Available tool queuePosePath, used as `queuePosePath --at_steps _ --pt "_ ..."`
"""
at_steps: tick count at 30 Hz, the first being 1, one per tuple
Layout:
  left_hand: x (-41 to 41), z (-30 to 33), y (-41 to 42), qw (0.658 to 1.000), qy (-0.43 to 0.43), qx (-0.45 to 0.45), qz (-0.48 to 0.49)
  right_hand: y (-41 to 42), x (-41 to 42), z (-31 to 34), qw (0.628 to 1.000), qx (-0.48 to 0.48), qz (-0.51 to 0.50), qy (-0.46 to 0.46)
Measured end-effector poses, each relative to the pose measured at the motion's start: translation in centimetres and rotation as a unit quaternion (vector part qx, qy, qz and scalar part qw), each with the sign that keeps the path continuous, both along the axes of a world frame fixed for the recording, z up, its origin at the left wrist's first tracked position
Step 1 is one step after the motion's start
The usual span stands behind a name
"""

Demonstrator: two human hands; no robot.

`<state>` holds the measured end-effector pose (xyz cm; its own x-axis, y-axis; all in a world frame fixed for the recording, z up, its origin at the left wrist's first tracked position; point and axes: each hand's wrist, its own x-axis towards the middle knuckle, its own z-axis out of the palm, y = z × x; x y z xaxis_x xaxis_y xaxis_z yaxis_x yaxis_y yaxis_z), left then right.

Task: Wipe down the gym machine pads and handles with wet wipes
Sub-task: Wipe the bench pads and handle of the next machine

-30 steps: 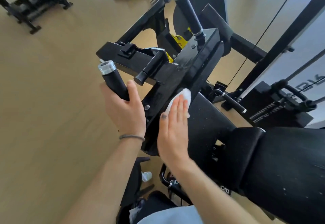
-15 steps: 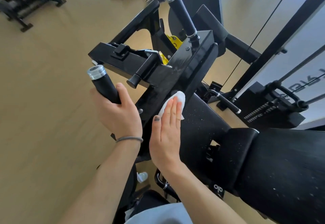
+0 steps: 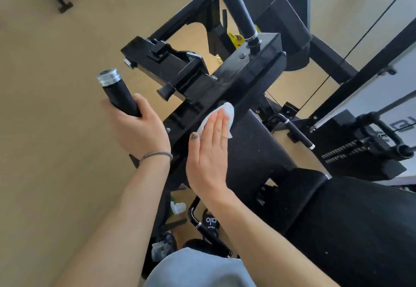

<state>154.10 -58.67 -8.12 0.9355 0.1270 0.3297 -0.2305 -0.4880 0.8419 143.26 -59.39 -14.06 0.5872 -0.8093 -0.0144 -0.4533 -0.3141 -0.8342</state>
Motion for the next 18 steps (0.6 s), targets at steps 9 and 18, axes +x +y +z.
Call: queuePosePath --at_steps 9,18 --pt "-0.3 0.1 -0.5 0.997 0.009 0.047 0.058 -11.6 2.1 1.5 0.998 0.014 -0.065 -0.011" --pt "-0.2 -0.3 -0.5 0.997 0.002 0.044 0.063 -14.7 1.3 0.4 0.997 -0.039 -0.058 0.014"
